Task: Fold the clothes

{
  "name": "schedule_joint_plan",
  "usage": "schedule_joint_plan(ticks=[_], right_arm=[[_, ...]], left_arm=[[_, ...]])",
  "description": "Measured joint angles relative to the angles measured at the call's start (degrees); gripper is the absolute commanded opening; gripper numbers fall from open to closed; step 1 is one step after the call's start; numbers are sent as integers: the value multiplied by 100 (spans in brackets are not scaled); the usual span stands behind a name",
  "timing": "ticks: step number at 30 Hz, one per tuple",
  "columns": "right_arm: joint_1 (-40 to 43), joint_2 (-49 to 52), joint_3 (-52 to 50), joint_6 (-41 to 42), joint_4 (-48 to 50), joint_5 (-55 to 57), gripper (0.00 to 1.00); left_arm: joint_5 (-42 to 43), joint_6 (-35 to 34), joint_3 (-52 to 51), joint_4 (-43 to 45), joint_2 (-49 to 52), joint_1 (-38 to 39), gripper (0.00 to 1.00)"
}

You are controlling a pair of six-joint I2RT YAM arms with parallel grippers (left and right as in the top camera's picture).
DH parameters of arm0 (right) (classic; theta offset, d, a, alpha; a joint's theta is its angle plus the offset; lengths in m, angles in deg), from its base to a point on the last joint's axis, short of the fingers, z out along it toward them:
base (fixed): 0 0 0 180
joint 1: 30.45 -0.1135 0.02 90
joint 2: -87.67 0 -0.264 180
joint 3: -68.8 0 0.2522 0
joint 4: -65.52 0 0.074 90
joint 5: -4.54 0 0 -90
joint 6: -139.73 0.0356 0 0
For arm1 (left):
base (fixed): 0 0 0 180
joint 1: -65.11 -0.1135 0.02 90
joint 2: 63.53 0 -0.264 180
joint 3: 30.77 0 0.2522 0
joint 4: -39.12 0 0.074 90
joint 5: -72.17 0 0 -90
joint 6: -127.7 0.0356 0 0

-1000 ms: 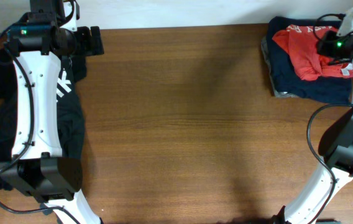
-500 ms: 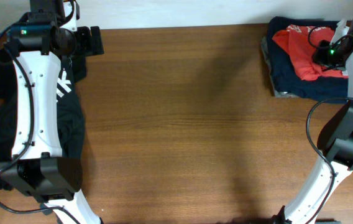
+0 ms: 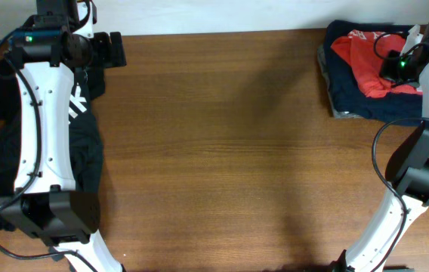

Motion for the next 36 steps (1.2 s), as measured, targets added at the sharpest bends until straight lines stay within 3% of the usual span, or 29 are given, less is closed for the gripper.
schedule_joint_plan(ticks=[18,36], right_arm=[[-42,20,0,-9,-348,-920,4],[-671,22,0,-205,-922,-1231,4]], left_arm=[[0,-2,0,0,0,72,99],[0,-2,0,2,0,72,99]])
